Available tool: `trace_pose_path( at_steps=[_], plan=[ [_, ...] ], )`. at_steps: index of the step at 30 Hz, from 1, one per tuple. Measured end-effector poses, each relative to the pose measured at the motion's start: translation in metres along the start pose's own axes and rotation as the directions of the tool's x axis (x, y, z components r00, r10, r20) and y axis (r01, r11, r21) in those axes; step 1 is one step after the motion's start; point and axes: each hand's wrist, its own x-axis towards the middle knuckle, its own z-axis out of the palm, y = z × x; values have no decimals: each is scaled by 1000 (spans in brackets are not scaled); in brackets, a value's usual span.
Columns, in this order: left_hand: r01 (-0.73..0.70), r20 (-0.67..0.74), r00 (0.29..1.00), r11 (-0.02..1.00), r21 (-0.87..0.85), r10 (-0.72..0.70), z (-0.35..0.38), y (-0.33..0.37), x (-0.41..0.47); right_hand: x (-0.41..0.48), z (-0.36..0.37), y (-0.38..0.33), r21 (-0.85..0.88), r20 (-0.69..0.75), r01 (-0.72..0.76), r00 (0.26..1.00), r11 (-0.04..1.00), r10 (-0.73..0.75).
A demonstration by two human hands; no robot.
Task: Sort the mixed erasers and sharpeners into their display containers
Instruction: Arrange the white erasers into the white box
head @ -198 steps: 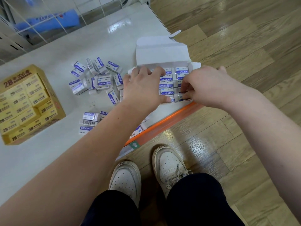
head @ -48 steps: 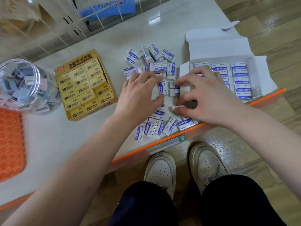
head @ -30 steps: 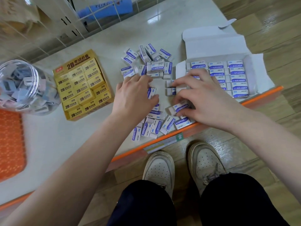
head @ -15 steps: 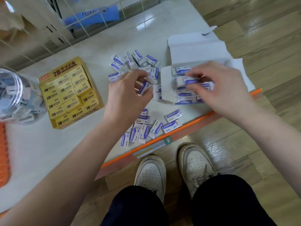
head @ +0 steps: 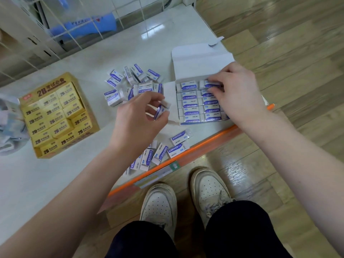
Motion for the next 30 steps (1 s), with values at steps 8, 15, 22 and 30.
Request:
trace_pose_path(
  at_steps=[8, 15, 22, 30],
  plan=[
    [1, -16, 1000, 998, -56, -2, 2, 7, -1, -4, 3, 5, 81, -75, 77, 995, 994, -71],
    [114, -25, 991, 929, -351, -131, 7, 27, 11, -31, -1, -25, 226, -101, 246, 968, 942, -229],
    [213, 155, 977, 743, -635, -148, 11, 24, 15, -33, -3, -38, 434, 22, 106, 992, 895, -128],
    [26, 72, 997, 919, -393, 3, 20, 23, 17, -31, -6, -19, 383, 7, 108, 993, 917, -119]
  ],
)
